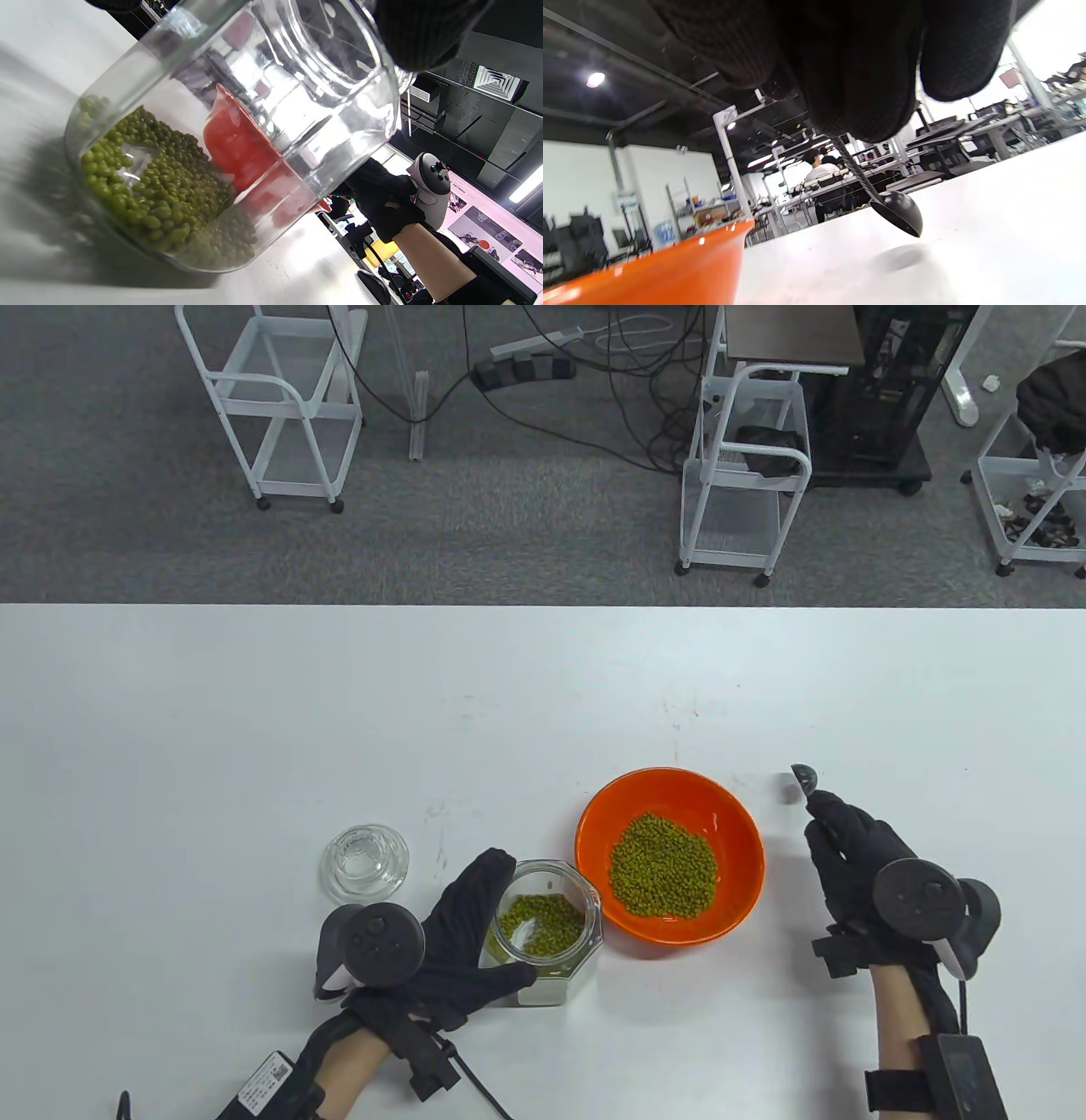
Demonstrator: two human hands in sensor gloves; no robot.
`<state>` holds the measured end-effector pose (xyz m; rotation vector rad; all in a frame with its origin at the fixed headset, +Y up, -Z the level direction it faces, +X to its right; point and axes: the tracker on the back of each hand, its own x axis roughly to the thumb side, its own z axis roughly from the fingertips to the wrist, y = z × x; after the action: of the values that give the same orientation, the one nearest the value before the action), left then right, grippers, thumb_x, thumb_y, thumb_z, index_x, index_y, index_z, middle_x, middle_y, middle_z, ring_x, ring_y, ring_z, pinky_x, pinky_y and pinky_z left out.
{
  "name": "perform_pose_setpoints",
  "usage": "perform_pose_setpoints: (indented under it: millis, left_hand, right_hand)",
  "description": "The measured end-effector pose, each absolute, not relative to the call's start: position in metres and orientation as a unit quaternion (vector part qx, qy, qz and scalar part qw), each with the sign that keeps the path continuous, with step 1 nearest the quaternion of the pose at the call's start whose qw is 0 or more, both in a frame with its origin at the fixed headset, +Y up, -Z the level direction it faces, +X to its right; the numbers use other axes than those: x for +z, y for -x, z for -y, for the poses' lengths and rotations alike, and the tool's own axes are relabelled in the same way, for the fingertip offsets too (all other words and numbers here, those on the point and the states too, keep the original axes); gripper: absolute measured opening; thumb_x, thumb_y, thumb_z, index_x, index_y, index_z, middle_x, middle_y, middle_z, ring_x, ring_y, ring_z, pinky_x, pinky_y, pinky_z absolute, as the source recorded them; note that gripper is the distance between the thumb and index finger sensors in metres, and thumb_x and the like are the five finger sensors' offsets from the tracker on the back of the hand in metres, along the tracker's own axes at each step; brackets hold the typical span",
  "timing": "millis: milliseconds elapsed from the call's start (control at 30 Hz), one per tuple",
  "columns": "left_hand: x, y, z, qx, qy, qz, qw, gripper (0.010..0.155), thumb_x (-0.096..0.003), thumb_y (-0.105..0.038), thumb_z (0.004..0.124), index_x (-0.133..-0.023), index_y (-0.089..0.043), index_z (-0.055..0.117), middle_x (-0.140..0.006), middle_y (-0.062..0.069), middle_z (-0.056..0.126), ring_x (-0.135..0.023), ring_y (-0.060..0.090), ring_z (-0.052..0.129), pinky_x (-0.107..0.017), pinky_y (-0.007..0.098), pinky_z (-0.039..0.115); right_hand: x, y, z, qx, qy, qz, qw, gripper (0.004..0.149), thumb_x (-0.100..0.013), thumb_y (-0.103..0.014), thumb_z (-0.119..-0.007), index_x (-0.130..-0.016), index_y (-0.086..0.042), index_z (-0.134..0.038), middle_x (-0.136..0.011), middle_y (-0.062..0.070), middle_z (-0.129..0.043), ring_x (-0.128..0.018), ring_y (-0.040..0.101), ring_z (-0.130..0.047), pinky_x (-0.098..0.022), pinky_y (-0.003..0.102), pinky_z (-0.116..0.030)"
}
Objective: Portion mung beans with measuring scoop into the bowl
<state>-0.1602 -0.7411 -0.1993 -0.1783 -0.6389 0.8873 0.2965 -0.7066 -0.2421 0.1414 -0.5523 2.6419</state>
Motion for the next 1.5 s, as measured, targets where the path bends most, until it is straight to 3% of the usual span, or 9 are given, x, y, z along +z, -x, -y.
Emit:
perform_pose_setpoints:
  millis: [200,567,833,1133,1500]
  left_hand:
    - [-0.199,0.160,0.741,0.422,0.086,0.303,0.850,0.108,-0.0494,-0.064,0.078,-0.118,-0.020,0.009,-0.126,0.025,0.020,-0.114,0.054,0.041,-0.073,0.078,0.045]
    - [-0.199,0.160,0.741,0.422,0.086,0.303,0.850,0.107,-0.0495,-0.064,0.078,-0.118,-0.020,0.009,-0.126,0.025,0.020,-0.114,0.054,0.041,-0.073,0.078,0.045]
    - [-0.200,0.160,0.741,0.421,0.087,0.303,0.851,0.107,-0.0496,-0.064,0.078,-0.118,-0.020,0.009,-0.126,0.024,0.019,-0.114,0.054,0.041,-0.073,0.078,0.045]
    - [-0.200,0.160,0.741,0.420,0.087,0.303,0.851,0.107,-0.0496,-0.064,0.078,-0.118,-0.020,0.009,-0.126,0.024,0.020,-0.114,0.054,0.041,-0.073,0.078,0.045]
    - [-0.200,0.160,0.741,0.419,0.088,0.302,0.852,0.107,-0.0495,-0.064,0.078,-0.118,-0.019,0.009,-0.126,0.025,0.019,-0.114,0.054,0.041,-0.073,0.078,0.045]
  right_hand:
    - [-0.246,-0.281,0.704,0.970,-0.092,0.193,0.114,0.046,-0.051,-0.037,-0.081,-0.094,-0.021,-0.080,-0.082,0.015,-0.093,-0.060,0.034,-0.099,-0.052,0.057,-0.082]
    - [-0.245,-0.279,0.723,0.977,-0.130,0.161,0.050,0.049,-0.050,-0.037,-0.079,-0.096,-0.019,-0.077,-0.086,0.014,-0.091,-0.067,0.035,-0.097,-0.057,0.059,-0.078]
    - [-0.237,-0.270,0.752,0.978,-0.171,0.095,-0.072,0.053,-0.049,-0.041,-0.080,-0.097,-0.021,-0.075,-0.090,0.015,-0.087,-0.071,0.035,-0.095,-0.058,0.059,-0.077]
    - [-0.236,-0.259,0.765,0.975,-0.195,0.029,-0.105,0.069,-0.048,-0.059,-0.068,-0.104,-0.018,-0.067,-0.097,0.019,-0.079,-0.079,0.040,-0.088,-0.061,0.062,-0.072]
    - [-0.238,-0.253,0.772,0.978,-0.173,-0.044,-0.108,0.075,-0.048,-0.061,-0.067,-0.108,-0.016,-0.060,-0.103,0.022,-0.070,-0.085,0.043,-0.082,-0.062,0.065,-0.068]
